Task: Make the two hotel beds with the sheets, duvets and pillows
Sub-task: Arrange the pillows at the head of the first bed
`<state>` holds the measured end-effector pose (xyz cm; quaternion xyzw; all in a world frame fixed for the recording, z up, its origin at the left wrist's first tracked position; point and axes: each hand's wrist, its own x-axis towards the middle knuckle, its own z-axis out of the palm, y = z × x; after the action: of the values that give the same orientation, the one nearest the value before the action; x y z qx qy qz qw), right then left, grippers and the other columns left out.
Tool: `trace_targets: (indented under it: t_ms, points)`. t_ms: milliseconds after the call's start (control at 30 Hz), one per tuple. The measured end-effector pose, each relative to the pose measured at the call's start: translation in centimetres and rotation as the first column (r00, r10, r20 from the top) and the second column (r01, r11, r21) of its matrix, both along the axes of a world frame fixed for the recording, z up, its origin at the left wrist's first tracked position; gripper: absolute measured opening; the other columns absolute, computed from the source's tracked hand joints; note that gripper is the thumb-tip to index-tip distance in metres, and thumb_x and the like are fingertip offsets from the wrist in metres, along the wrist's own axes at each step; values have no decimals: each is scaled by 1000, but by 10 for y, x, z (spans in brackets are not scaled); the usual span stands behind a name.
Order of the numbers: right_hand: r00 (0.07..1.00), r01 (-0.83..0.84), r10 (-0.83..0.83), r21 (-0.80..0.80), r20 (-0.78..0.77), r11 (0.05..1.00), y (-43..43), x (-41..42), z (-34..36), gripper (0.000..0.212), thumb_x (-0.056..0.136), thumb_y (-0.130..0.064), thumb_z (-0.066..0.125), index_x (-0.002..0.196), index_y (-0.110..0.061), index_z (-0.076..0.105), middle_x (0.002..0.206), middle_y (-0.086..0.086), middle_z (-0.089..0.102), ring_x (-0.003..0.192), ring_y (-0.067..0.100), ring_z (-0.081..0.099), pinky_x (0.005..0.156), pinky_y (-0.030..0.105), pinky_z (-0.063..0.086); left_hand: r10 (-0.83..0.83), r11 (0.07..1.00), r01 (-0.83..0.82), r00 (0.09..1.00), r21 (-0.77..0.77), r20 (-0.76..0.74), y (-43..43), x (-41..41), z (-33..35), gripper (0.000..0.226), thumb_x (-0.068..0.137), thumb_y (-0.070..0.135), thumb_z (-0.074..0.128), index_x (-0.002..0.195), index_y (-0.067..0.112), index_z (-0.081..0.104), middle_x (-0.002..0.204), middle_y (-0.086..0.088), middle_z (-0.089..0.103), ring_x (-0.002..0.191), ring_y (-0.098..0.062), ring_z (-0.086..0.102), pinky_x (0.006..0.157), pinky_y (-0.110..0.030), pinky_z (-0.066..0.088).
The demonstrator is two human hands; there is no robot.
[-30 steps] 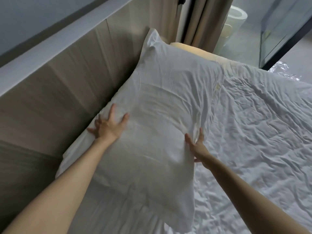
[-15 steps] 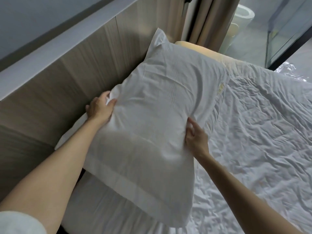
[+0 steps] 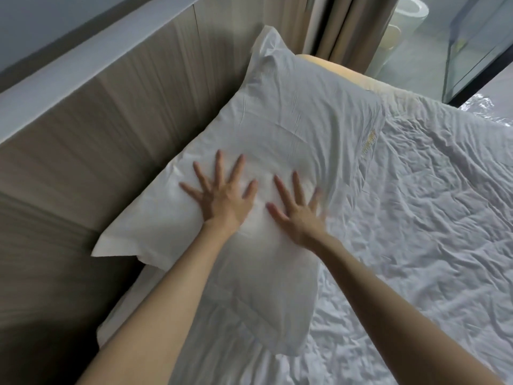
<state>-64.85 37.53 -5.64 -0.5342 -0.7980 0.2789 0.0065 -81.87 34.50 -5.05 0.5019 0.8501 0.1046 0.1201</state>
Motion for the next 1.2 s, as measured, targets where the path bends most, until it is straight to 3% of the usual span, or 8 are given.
trace_targets:
  t_ms: [133, 267, 400, 533, 633, 733, 933, 1200]
  points:
    - [985, 173, -172, -296, 30, 939, -19, 41, -35, 104, 72, -82, 41, 141, -49, -29, 154, 5, -37, 146, 45, 1, 118, 56, 7, 201, 977, -194, 975, -88, 90, -28, -31, -18, 81, 79, 85, 26, 148, 51, 0, 161, -10, -14, 144, -45, -14, 107, -72, -8]
    - [987, 127, -153, -356, -44, 926, -26, 58, -23, 110, 78, -70, 56, 148, -39, -22, 160, 12, -18, 147, 37, 17, 116, 46, 23, 360, 926, -321, 909, -197, 211, -52, -52, -11, 95, 70, 92, 25, 149, 49, -5, 159, -17, -17, 145, -41, -14, 108, -70, -4]
    - [998, 60, -58, -151, 17, 987, -29, 62, 0, 97, 88, -55, 60, 155, -30, -5, 163, 7, -9, 146, 32, 23, 112, 47, 34, 331, 928, -283, 926, -244, 184, -73, -56, 6, 93, 77, 86, 26, 152, 41, -6, 159, -16, -17, 146, -37, -14, 112, -66, -3]
    - [997, -68, 72, 90, -42, 994, -43, 53, 42, 83, 93, -44, 58, 154, -38, 3, 164, 0, 0, 147, 29, 21, 107, 53, 40, 212, 977, -210, 975, -38, 71, -98, -38, 34, 79, 89, 72, 28, 153, 38, -5, 161, -11, -13, 147, -36, -12, 115, -60, 0]
    - [984, -138, 157, 208, -79, 968, -65, 49, 80, 77, 95, -43, 55, 154, -38, 7, 163, -1, 5, 149, 26, 11, 115, 52, 29, 155, 984, -154, 988, 86, -4, -123, -12, 62, 75, 93, 67, 29, 154, 35, -1, 162, -9, -6, 148, -35, -5, 116, -58, 3]
    - [964, -192, 242, 347, -107, 918, -100, 55, 114, 71, 96, -42, 54, 154, -36, 13, 163, -1, 13, 150, 24, 12, 117, 49, 27, 107, 980, -92, 991, 175, -76, -158, 18, 90, 69, 96, 58, 34, 154, 29, 10, 162, -9, 8, 148, -32, 7, 117, -55, 10]
    - [898, -272, 412, 539, -155, 797, -184, 93, 145, 57, 95, -37, 56, 148, -29, 37, 152, 0, 40, 138, 24, 39, 104, 44, 44, 111, 919, -9, 965, 394, -238, -269, 85, 130, 54, 98, 31, 49, 148, 18, 36, 151, -9, 39, 138, -30, 37, 109, -52, 34]
    - [752, -504, 657, 593, -58, 629, -297, 159, 142, 51, 93, -35, 58, 141, -24, 47, 144, 0, 49, 126, 24, 50, 99, 41, 43, 306, 920, -202, 905, 335, -296, -433, 188, 126, 49, 94, 29, 55, 140, 14, 49, 137, -8, 53, 127, -28, 47, 104, -54, 37]
